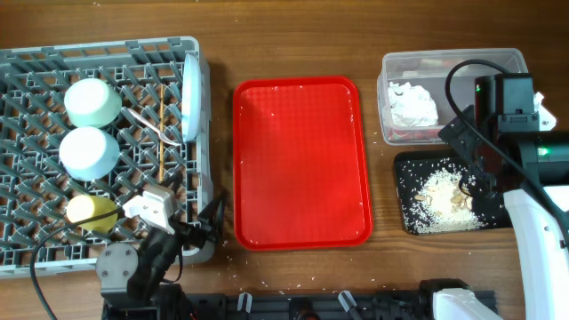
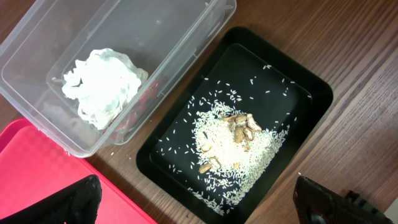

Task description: Sort waste into correct bins and load items into the dishwasher rack

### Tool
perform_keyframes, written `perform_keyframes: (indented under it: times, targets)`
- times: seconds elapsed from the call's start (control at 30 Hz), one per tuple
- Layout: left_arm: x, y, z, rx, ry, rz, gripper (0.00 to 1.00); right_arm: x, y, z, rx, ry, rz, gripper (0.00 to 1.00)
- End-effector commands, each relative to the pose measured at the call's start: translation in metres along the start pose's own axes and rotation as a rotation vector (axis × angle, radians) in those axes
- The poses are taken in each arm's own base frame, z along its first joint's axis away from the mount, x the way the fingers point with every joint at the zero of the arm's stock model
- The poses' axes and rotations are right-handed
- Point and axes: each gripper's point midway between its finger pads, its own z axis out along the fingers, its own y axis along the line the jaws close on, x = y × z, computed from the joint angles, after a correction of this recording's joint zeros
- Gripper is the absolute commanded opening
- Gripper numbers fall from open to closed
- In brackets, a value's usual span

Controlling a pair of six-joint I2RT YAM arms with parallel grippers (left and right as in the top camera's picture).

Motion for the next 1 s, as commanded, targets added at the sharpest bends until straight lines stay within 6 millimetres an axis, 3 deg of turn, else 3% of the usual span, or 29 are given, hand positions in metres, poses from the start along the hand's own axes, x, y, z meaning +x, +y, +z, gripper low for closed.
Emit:
perform_keyframes:
  times: [0.0, 0.63, 0.83, 0.97]
  targets:
    - [0.005, 0.009, 0.002, -0.031, -0.018, -0.067, 1.0, -0.002, 0.0, -0.003, -0.009, -0.008, 0.015, 1.0]
    - [-0.006, 0.034, 0.003, -0.143, -0.139, -0.105, 1.0, -0.002, 0.0, -0.003, -0.009, -0.008, 0.016, 1.0]
    - [-0.03, 0.028, 0.0, -0.125, -0.238, -0.065, 1.0, -0.002, 0.0, -0.003, -0.009, -0.008, 0.015, 1.0]
    - [-0.033, 0.03, -0.001, -0.137, -0.253, -0.062, 1.0, -0.002, 0.0, -0.003, -0.009, -0.008, 0.015, 1.0]
